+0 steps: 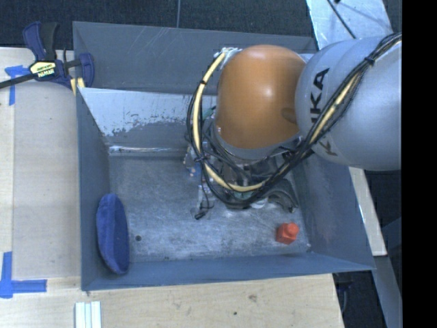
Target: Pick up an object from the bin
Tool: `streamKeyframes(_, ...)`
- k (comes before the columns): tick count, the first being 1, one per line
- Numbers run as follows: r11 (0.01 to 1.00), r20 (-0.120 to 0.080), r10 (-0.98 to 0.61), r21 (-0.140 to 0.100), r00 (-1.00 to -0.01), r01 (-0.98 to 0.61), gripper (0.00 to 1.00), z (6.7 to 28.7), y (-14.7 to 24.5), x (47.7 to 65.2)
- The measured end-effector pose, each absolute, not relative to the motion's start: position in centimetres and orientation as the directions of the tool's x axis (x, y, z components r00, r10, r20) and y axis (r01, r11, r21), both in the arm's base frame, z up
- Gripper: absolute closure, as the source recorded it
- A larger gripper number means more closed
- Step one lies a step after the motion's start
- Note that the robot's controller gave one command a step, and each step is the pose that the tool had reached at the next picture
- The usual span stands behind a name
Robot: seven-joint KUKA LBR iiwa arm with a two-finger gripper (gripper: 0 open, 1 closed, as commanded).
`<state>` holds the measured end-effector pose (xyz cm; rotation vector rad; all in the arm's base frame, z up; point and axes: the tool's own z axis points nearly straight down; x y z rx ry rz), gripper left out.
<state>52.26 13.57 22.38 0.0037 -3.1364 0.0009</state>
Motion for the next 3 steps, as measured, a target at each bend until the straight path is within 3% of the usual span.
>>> streamKeyframes(1,0.994,-0.001,-0.111,-0.001,-0.994,-0.111,0.00,8.6,6.7,58.0)
streamKeyframes(2,0.998,-0.004,-0.069,0.000,-0.998,-0.069,0.00,8.0,4.5,61.9)
streamKeyframes(3,1.000,-0.003,-0.015,0.002,-1.000,-0.015,0.00,7.2,5.2,62.6)
